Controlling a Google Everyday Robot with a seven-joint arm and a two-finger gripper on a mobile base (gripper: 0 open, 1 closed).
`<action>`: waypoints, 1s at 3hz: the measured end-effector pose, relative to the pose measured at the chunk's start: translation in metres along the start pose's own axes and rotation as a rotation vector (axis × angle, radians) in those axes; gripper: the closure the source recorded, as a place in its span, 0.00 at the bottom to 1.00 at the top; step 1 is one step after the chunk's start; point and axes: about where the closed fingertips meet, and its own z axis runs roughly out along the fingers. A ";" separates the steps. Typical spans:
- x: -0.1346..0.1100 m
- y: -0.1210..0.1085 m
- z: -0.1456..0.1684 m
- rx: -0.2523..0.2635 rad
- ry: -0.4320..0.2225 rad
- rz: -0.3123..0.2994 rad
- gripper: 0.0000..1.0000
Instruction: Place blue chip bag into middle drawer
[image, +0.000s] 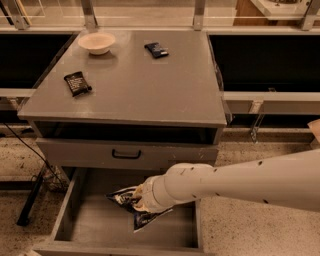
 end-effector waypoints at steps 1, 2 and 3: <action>0.034 -0.018 0.012 0.002 0.100 0.028 1.00; 0.034 -0.018 0.011 0.003 0.097 0.028 1.00; 0.055 -0.004 0.043 -0.036 0.114 0.073 1.00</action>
Offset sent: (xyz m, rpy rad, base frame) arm 0.0141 -0.0113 -0.0146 -0.0537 0.0001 -0.0321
